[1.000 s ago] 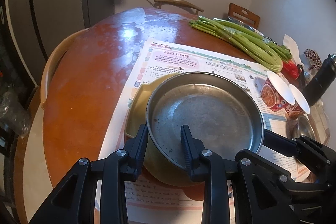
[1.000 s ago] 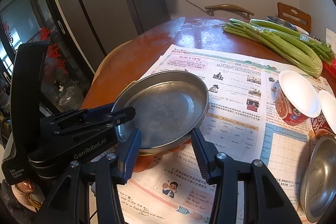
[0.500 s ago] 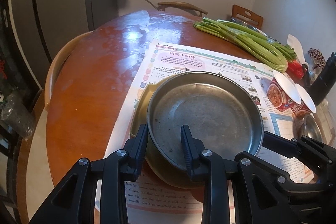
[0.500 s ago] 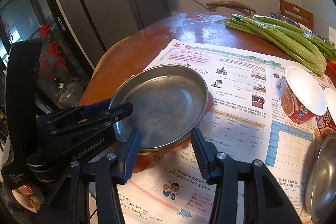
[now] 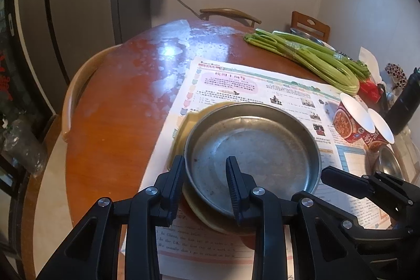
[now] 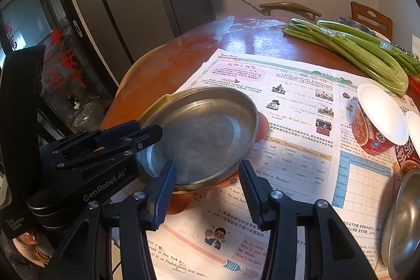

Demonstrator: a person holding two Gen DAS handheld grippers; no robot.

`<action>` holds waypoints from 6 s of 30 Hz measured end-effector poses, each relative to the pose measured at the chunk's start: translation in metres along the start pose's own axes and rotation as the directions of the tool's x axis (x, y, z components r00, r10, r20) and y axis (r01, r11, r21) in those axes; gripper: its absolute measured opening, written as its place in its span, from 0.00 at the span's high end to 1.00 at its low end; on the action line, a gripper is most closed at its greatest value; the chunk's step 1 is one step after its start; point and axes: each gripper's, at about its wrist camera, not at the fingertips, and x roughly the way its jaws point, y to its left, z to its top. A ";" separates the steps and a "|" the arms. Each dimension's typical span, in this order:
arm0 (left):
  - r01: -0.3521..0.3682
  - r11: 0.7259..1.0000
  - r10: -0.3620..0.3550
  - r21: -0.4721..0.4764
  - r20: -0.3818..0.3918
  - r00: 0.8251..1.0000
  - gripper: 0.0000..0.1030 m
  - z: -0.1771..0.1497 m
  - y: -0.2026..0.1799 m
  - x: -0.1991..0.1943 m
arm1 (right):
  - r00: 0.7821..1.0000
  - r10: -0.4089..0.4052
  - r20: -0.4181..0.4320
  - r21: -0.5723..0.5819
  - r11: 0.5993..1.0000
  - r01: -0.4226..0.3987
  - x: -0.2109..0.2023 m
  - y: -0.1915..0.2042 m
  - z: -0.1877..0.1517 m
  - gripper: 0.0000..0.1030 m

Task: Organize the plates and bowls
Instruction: 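Lower the steel plate onto the yellow plate and open the left gripper, then move the left gripper to the deep steel bowl, then grasp the rim of the deep steel bowl with the left gripper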

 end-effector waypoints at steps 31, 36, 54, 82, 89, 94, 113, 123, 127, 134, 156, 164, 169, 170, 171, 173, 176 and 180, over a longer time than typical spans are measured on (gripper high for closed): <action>0.063 0.982 -0.081 -0.179 -0.098 0.992 0.53 -0.014 0.034 0.026 | 0.995 0.084 -0.048 0.122 0.989 -0.077 0.009 -0.028 -0.002 0.48; 0.103 0.980 -0.125 -0.168 -0.124 0.984 0.53 -0.012 0.026 0.035 | 0.992 0.114 -0.061 0.107 0.988 -0.107 0.019 -0.020 -0.002 0.47; 0.120 0.990 -0.129 -0.075 -0.132 0.983 0.52 0.021 -0.010 0.069 | 0.997 0.075 -0.021 0.156 0.985 -0.071 0.028 -0.053 0.011 0.47; 0.061 0.997 -0.065 -0.052 -0.075 0.995 0.52 0.042 -0.016 0.062 | 0.999 -0.012 0.036 0.184 0.983 0.005 0.016 -0.074 0.025 0.47; 0.056 0.998 -0.057 -0.040 -0.033 0.998 0.52 0.039 -0.021 0.036 | 0.994 -0.057 0.090 0.170 0.985 0.041 -0.005 -0.071 0.026 0.47; 0.071 0.997 -0.071 -0.039 -0.008 0.997 0.52 0.036 -0.029 0.019 | 0.991 -0.058 0.117 0.174 0.984 0.037 -0.021 -0.073 0.023 0.47; 0.187 0.980 -0.189 0.062 0.022 0.982 0.52 0.018 -0.128 -0.024 | 0.952 -0.178 0.249 0.252 0.961 0.114 -0.124 -0.131 -0.018 0.47; 0.269 0.944 -0.263 0.192 -0.057 0.963 0.51 -0.004 -0.212 -0.017 | 0.905 -0.363 0.221 0.359 0.893 0.270 -0.171 -0.198 -0.064 0.46; 0.281 0.932 -0.268 0.228 -0.086 0.960 0.51 -0.014 -0.240 -0.011 | 0.896 -0.401 0.192 0.367 0.876 0.313 -0.177 -0.217 -0.079 0.46; 0.317 0.916 -0.279 0.245 -0.176 0.944 0.51 -0.024 -0.267 0.010 | 0.918 -0.375 0.129 0.343 0.886 0.313 -0.164 -0.232 -0.095 0.46; 0.336 0.905 -0.265 0.260 -0.271 0.925 0.59 -0.038 -0.298 0.048 | 0.947 -0.317 0.046 0.251 0.922 0.296 -0.120 -0.242 -0.105 0.47; 0.328 0.911 -0.263 0.251 -0.260 0.929 0.60 -0.037 -0.290 0.042 | 0.950 -0.311 0.039 0.235 0.927 0.294 -0.116 -0.235 -0.104 0.47; 0.322 0.919 -0.269 0.227 -0.236 0.934 0.60 -0.034 -0.271 0.030 | 0.957 -0.282 0.066 0.218 0.940 0.262 -0.122 -0.220 -0.101 0.47; 0.321 0.921 -0.270 0.219 -0.231 0.935 0.60 -0.034 -0.265 0.028 | 0.958 -0.277 0.078 0.209 0.944 0.256 -0.124 -0.214 -0.099 0.47; 0.319 0.923 -0.271 0.214 -0.227 0.936 0.60 -0.034 -0.260 0.026 | 0.958 -0.274 0.083 0.202 0.946 0.253 -0.125 -0.210 -0.098 0.47; 0.306 0.929 -0.262 0.209 -0.212 0.942 0.60 -0.034 -0.249 0.021 | 0.959 -0.268 0.091 0.189 0.950 0.247 -0.126 -0.200 -0.096 0.47; 0.291 0.937 -0.253 0.191 -0.198 0.947 0.60 -0.034 -0.231 0.015 | 0.964 -0.247 0.102 0.171 0.959 0.228 -0.124 -0.186 -0.091 0.46; 0.277 0.947 -0.247 0.164 -0.183 0.952 0.60 -0.034 -0.212 0.012 | 0.970 -0.221 0.096 0.145 0.968 0.206 -0.116 -0.168 -0.087 0.46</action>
